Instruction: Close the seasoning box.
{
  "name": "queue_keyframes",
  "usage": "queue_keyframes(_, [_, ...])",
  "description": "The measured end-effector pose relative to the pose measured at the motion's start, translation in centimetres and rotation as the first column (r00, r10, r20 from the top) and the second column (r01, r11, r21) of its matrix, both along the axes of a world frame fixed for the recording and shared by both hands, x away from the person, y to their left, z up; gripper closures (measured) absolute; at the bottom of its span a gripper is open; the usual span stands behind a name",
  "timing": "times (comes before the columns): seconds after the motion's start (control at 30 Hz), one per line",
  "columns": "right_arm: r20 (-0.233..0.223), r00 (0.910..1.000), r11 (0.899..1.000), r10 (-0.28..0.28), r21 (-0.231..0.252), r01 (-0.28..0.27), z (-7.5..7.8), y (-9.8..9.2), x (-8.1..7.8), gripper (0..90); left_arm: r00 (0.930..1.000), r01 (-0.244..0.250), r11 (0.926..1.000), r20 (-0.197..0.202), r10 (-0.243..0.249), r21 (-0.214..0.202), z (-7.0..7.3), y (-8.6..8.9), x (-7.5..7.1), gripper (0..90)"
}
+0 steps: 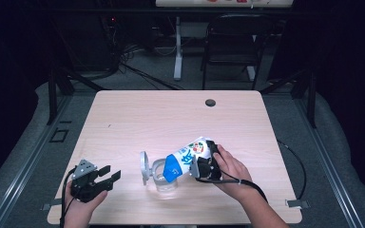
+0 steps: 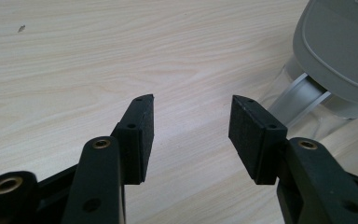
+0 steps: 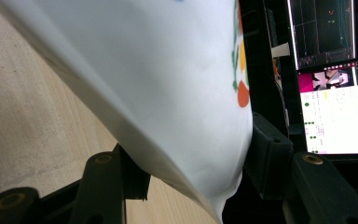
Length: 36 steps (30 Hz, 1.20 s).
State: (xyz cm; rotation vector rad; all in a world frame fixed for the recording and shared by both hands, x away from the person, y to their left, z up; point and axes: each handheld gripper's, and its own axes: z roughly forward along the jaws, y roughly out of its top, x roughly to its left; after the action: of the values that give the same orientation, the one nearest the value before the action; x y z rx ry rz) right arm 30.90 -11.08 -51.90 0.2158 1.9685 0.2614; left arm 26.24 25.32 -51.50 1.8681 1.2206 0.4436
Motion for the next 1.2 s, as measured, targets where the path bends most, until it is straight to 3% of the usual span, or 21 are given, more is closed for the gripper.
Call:
queue_keyframes(0.43, [0.000, 1.0000, 0.999, -0.002, -0.035, 0.002, 0.40, 0.20, 0.00, 49.0, 0.9999, 0.005, 1.0000, -0.009, -0.005, 0.006, 0.09, 0.06, -0.01, 50.9])
queue_keyframes(0.47, [0.002, 1.0000, 1.000, 0.005, -0.020, -0.005, 0.29, 0.19, 0.06, 49.1, 0.9999, 0.006, 1.0000, -0.008, -0.006, 0.006, 0.09, 0.07, 0.00, 50.9])
queue_keyframes(0.9, [0.009, 0.9999, 0.999, 0.009, -0.035, -0.009, 0.42, 0.30, 0.13, 49.3, 1.0000, 0.002, 1.0000, 0.000, -0.002, -0.004, -0.03, 0.07, 0.05, 50.9])
queue_keyframes(0.97, [0.009, 1.0000, 0.998, -0.002, -0.061, 0.003, 0.62, 0.39, 0.04, 49.4, 1.0000, 0.001, 1.0000, -0.002, -0.001, -0.001, -0.03, 0.08, 0.06, 51.0])
queue_keyframes(1.07, [0.011, 0.9999, 0.999, 0.010, -0.038, -0.009, 0.47, 0.40, 0.14, 49.4, 1.0000, 0.003, 1.0000, -0.003, -0.003, 0.000, -0.04, 0.09, 0.07, 50.9])
queue_keyframes(1.2, [0.013, 0.9999, 0.999, 0.011, -0.043, -0.011, 0.52, 0.48, 0.17, 49.4, 1.0000, 0.003, 1.0000, -0.002, -0.003, 0.000, -0.02, 0.09, 0.07, 51.0])
